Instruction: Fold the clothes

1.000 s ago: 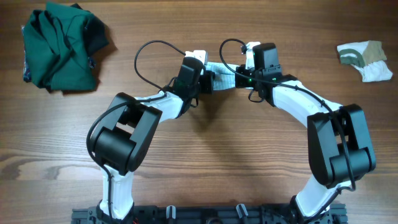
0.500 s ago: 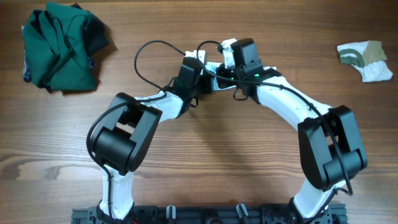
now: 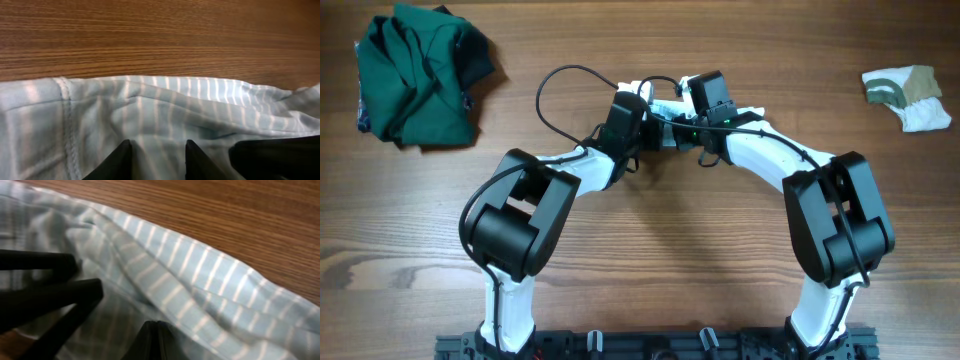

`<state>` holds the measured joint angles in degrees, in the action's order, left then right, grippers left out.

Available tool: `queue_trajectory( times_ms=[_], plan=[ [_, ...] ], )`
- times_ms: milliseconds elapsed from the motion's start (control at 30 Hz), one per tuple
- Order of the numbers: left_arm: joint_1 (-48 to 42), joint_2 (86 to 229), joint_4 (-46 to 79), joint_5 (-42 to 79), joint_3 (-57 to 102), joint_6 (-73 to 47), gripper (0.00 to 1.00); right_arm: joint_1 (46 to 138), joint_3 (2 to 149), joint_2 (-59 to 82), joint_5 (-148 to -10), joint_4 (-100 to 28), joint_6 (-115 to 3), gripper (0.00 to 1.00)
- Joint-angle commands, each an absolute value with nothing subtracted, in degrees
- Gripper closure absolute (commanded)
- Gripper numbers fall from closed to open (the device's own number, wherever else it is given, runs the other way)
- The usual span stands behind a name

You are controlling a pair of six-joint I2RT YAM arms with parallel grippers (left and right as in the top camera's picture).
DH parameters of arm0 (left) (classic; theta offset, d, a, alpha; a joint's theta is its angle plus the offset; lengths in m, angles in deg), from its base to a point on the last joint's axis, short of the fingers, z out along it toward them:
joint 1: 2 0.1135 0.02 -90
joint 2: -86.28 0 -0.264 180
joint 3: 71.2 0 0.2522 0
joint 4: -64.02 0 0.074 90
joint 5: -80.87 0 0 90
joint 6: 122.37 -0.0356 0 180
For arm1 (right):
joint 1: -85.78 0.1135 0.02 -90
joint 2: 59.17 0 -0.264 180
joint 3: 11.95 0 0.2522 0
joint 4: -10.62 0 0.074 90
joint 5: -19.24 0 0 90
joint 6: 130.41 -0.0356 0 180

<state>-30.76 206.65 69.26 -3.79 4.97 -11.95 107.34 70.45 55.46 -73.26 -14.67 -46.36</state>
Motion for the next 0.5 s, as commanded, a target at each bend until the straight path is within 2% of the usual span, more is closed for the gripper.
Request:
queue_trajectory(
  times_ms=[0,467],
  plan=[
    [-30.4,205.7,68.8,-4.6,5.4,-12.2,0.66,105.5,71.1,56.8,-69.8,-14.0,-47.6,0.94],
    [-30.4,205.7,68.8,-4.6,5.4,-12.3,0.65,99.6,71.1,59.9,-69.2,-10.3,-47.9,0.95]
  ],
)
